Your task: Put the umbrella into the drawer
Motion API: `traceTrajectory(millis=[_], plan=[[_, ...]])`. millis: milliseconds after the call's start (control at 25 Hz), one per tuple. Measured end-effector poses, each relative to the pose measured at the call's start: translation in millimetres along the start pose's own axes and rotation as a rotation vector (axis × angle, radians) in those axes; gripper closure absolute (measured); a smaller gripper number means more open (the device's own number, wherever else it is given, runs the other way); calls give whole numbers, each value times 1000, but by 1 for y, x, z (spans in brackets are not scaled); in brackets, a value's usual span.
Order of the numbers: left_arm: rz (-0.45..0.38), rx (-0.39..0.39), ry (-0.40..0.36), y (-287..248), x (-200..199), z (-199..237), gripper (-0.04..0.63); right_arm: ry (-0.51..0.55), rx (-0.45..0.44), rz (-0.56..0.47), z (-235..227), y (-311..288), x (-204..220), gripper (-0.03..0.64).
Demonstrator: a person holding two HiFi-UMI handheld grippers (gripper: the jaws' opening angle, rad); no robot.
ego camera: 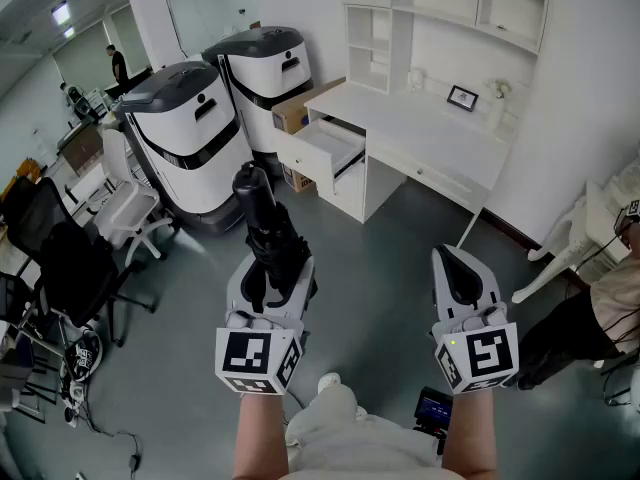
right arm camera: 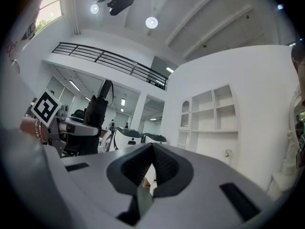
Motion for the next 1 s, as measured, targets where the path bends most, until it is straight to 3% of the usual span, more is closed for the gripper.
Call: traceTrajectory(millis=[480, 1000], plan=[[6, -36, 1, -29, 16, 35, 339, -15, -29, 0, -1, -49, 10, 611], [47, -15, 12, -143, 57, 112, 339, -9, -53, 36, -21, -192, 29, 611]])
Point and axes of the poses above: the fingertips, and each gripper's own axes: y backward along the fingers, z to its left, x out of its underside, the point moved 6 cm from there along y, backward along the fingers, and after that the axes turned 10 degrees about -y, right-handed, at the moved point
